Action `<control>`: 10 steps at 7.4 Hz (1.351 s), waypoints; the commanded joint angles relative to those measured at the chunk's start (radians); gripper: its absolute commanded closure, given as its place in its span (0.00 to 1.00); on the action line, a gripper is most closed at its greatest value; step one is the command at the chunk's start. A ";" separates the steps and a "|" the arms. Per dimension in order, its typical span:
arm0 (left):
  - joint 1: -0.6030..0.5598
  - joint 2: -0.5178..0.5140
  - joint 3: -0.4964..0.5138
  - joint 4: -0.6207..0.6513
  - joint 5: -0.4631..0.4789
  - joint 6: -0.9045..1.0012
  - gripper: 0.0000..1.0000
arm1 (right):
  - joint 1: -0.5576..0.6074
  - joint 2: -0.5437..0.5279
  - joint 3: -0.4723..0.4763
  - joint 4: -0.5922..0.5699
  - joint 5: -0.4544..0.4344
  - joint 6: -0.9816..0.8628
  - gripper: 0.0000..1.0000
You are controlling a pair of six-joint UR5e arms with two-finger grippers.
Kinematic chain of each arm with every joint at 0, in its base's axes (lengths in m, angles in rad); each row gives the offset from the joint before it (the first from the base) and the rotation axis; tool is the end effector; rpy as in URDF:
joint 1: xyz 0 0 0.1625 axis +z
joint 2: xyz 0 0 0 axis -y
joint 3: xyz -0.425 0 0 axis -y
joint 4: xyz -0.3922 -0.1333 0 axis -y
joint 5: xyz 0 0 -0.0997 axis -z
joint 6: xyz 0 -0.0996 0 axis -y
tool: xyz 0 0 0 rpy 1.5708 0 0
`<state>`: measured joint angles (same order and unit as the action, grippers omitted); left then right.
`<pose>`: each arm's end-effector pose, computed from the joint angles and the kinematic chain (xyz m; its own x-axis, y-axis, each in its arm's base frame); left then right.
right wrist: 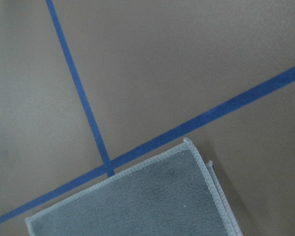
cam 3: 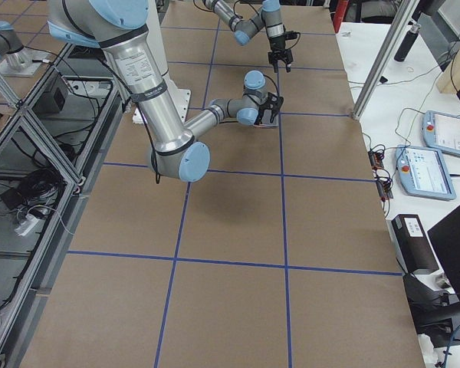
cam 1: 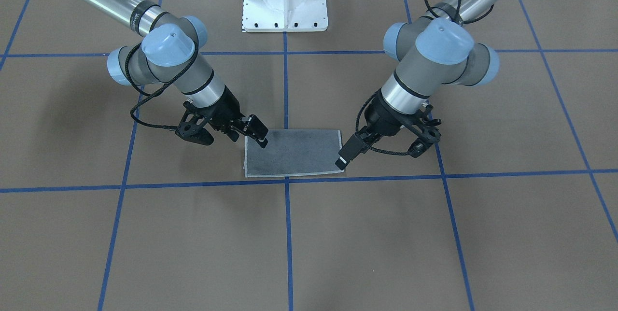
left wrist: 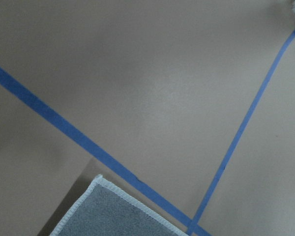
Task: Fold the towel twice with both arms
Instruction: 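Raise the left gripper away while the right gripper moves to the folded towel's corner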
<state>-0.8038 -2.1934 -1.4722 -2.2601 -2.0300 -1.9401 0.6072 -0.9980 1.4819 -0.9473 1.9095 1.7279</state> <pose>0.4257 -0.5701 0.2494 0.0975 -0.5674 -0.8176 0.4208 0.7680 -0.4828 -0.5227 -0.4852 0.2900 0.3166 0.3996 0.8603 -0.3479 0.8926 -0.2866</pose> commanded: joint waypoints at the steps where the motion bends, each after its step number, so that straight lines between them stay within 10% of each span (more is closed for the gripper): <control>1: -0.031 0.004 -0.004 0.004 -0.049 0.001 0.00 | -0.001 0.001 0.096 -0.233 0.042 -0.102 0.01; 7: -0.031 0.006 0.006 0.000 -0.049 0.003 0.00 | -0.061 0.002 0.051 -0.234 -0.018 -0.136 0.06; 10: -0.029 0.008 0.010 0.000 -0.044 0.003 0.00 | -0.061 0.002 0.051 -0.229 -0.018 -0.133 0.31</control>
<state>-0.8332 -2.1862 -1.4646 -2.2595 -2.0765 -1.9375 0.5469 -0.9960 1.5330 -1.1788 1.8918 1.5937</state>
